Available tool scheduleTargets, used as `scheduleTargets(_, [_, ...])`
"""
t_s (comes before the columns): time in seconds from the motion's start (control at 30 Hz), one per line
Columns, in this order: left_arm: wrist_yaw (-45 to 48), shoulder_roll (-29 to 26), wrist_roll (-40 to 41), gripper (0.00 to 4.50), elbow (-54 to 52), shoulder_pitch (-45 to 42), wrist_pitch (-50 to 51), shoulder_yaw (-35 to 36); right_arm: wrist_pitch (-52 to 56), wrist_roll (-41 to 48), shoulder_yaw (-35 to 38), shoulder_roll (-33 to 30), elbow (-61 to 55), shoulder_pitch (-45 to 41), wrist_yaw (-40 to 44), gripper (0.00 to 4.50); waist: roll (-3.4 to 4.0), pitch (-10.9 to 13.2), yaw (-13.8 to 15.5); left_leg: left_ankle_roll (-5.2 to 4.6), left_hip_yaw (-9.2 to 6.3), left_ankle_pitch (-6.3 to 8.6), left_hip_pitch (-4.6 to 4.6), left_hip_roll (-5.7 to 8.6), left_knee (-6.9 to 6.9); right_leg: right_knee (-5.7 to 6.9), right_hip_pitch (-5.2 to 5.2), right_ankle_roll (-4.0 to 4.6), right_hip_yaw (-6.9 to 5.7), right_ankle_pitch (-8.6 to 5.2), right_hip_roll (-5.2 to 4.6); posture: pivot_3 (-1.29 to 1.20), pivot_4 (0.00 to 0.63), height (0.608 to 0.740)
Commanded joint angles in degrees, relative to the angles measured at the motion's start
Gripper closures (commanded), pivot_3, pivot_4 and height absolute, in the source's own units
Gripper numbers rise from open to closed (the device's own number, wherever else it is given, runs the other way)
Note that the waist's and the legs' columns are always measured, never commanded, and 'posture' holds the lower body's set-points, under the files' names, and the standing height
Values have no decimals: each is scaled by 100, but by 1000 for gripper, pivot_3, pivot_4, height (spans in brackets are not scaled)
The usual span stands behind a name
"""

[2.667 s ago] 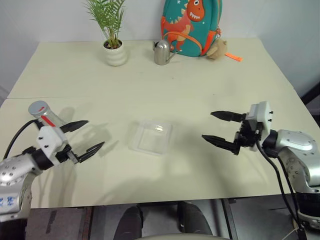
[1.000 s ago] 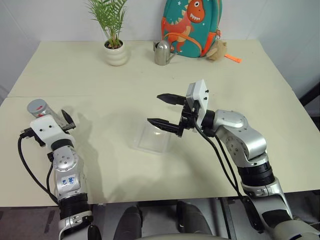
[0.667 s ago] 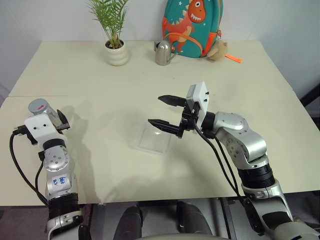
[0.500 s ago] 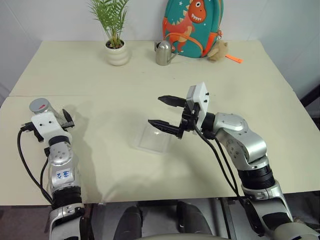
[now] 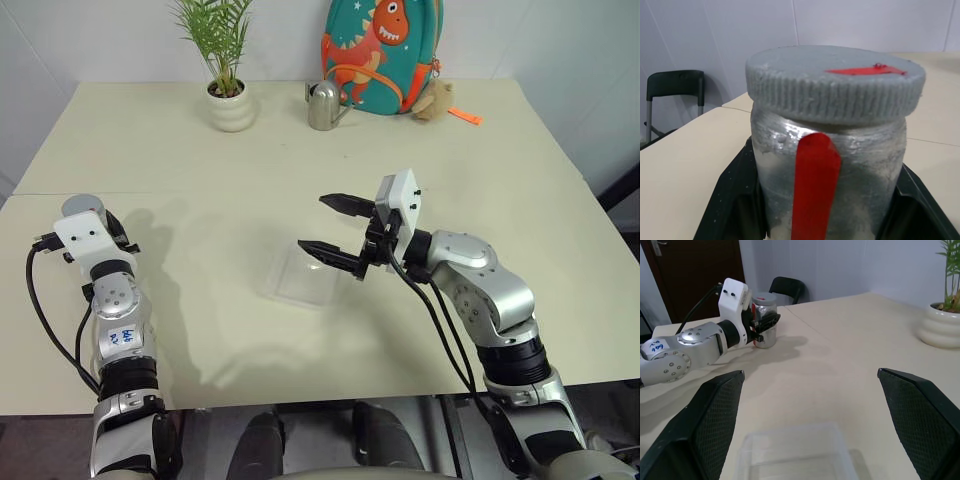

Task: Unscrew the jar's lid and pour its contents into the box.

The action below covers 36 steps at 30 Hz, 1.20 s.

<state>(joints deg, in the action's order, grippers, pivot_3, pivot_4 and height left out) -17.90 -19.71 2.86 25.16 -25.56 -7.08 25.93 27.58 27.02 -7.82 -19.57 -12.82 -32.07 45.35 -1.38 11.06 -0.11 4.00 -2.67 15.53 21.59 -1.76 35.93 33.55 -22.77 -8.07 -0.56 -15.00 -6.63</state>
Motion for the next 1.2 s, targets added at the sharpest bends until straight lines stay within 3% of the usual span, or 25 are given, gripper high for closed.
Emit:
scheduleTargets(0.03, [360,69,269,2549,-270,-47,-192,-79,-20,146,229,-34,-295,19,-51,0,0,0,2,0,0,0,0,0,1,-1,0,0,0,0,0,0,150,740])
scheduleTargets(0.2, [2106,-124,1010,2549,-1059,-242,-3,-599,114,162,423,-139,-329,-89,-174,0,-1,1,24,4,0,-2,3,0,3,-3,0,0,0,0,0,0,150,740])
scheduleTargets(0.4, [5224,-1041,2774,2549,-2307,-477,1686,-1269,1377,305,229,-244,-621,-910,-638,0,4,3,-74,5,3,-2,17,-2,1,7,-27,7,5,-3,1,0,150,740])
scheduleTargets(0.6, [6774,-1533,3345,2549,-2523,-741,2564,-1665,1945,315,71,154,-464,-1824,-982,0,7,4,-164,0,4,-4,66,-6,-5,45,-91,15,9,-9,6,0,150,740])
scheduleTargets(0.8, [7361,-1522,3326,2549,-2987,-597,2818,-2042,2156,226,-6,491,-245,-2289,-1258,0,8,5,-131,-5,4,-2,81,-6,-2,38,-96,10,8,-11,6,0,150,740])
scheduleTargets(1.2, [7257,-1240,3089,2549,-2891,-630,2652,-1982,2567,291,-236,688,-269,-2164,-1302,0,8,5,-141,-13,6,2,81,-6,3,42,-97,9,8,-11,7,0,150,740])
